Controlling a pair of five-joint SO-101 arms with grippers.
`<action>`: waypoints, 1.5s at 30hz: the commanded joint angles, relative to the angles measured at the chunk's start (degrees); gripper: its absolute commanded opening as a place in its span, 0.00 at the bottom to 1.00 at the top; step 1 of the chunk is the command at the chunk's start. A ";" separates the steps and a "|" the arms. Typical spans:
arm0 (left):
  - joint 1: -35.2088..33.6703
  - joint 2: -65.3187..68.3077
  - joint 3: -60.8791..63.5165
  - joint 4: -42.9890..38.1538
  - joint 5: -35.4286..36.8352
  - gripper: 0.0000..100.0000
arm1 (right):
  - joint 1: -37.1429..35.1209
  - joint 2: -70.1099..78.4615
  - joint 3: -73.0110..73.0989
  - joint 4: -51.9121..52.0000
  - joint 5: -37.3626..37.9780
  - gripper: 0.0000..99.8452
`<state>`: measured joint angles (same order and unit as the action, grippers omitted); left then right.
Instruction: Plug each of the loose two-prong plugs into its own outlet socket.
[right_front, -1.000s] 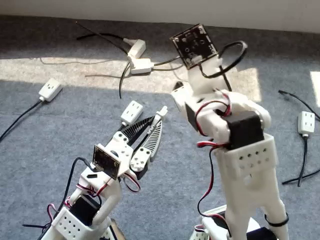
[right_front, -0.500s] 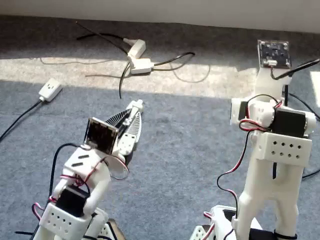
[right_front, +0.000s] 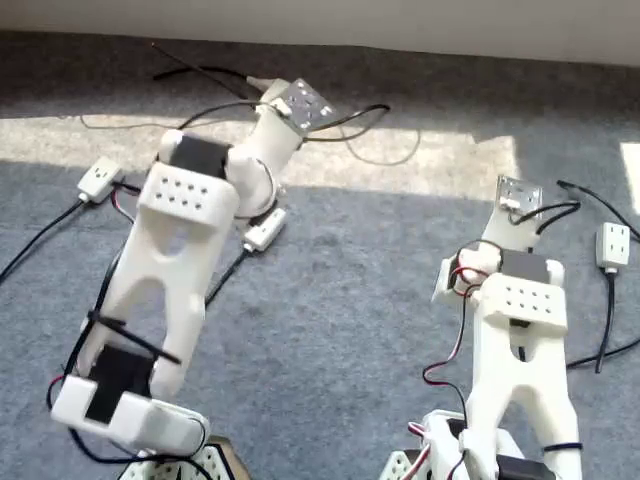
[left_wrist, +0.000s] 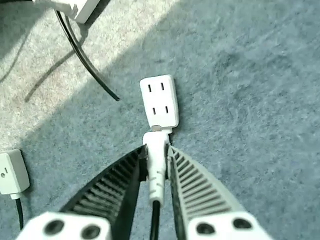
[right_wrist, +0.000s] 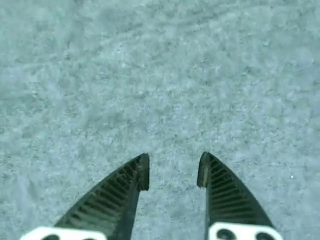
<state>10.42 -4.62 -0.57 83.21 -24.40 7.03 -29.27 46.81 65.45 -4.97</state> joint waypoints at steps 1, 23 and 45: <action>-4.35 20.62 -31.52 17.58 -10.99 0.01 | 0.48 -0.75 6.37 -9.45 -1.05 0.17; 0.57 36.26 -40.92 13.98 -54.77 0.01 | 0.40 -0.40 22.11 -32.84 -1.14 0.17; -3.65 42.24 -41.71 5.45 -70.42 0.01 | -1.01 -0.22 22.02 -32.84 -0.97 0.17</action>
<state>8.31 38.37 -39.52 89.36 -79.96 6.68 -29.27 68.88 33.54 -5.67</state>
